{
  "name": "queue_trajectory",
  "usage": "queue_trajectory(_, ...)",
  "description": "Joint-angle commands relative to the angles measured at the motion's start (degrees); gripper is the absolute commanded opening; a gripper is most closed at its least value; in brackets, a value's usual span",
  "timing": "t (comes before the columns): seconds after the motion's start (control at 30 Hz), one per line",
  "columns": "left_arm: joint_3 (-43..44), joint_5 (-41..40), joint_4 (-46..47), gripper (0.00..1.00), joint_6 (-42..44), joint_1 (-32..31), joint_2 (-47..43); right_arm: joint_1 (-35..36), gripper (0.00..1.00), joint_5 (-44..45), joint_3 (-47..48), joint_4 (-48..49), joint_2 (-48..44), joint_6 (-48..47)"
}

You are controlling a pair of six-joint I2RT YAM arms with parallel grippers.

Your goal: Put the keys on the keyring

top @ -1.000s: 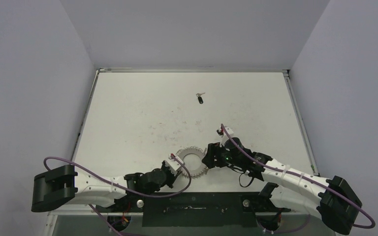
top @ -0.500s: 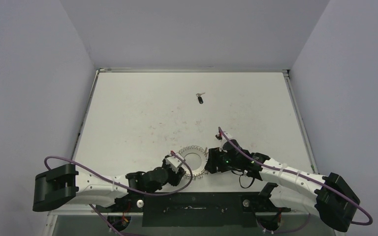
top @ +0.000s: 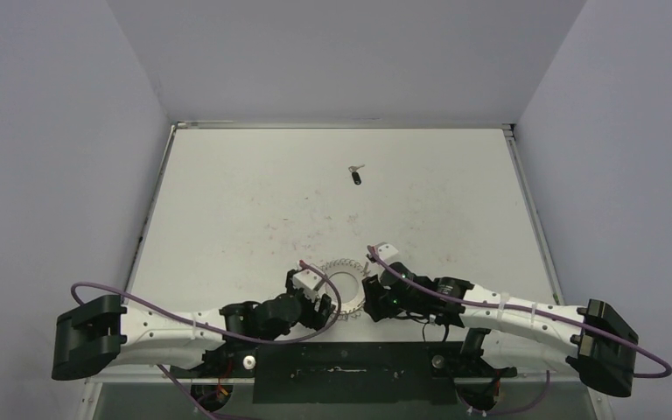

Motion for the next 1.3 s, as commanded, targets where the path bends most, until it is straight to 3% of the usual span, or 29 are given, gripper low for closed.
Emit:
queue_trajectory(0.0, 7.53, -0.16, -6.55, 0.65, -9.29, 0.44, 2.46, 0.66, 0.46, 4.38, 2.02, 0.27, -0.14, 0.89)
queue_trajectory(0.17, 12.69, 1.05, -12.20, 0.63, -18.40, 0.62, 5.57, 1.31, 0.34, 0.09, 0.93, 4.76, 0.86, 1.47)
queue_trajectory(0.27, 14.61, 2.63, -13.64, 0.55, -23.57, 0.62, 6.90, 1.59, 0.25, -3.61, -0.03, 8.06, 2.59, 2.08)
queue_trajectory(0.37, 15.62, 5.44, -12.31, 0.47, -27.89, 0.62, 8.36, 1.66, 0.17, -6.16, -1.93, 12.64, 3.54, 4.15)
queue_trajectory(0.57, 17.08, 10.78, -7.65, 0.40, -33.35, 0.62, 13.39, 1.77, 0.09, -8.14, -5.17, 19.03, 4.52, 7.72)
queue_trajectory(0.8, 18.17, 14.45, -0.60, 0.36, -37.57, 0.53, 22.53, 1.70, 0.03, -5.01, -6.68, 17.05, 5.12, 9.11)
queue_trajectory(1.13, 18.65, 10.87, -6.69, 0.35, -41.72, 0.58, 23.49, 1.67, 0.03, -1.15, -6.53, 11.09, 0.67, 8.54)
queue_trajectory(1.27, 18.20, 10.02, -6.48, 0.28, -42.17, 0.53, 23.96, 1.67, 0.03, -1.11, -6.57, 11.09, 0.74, 8.44)
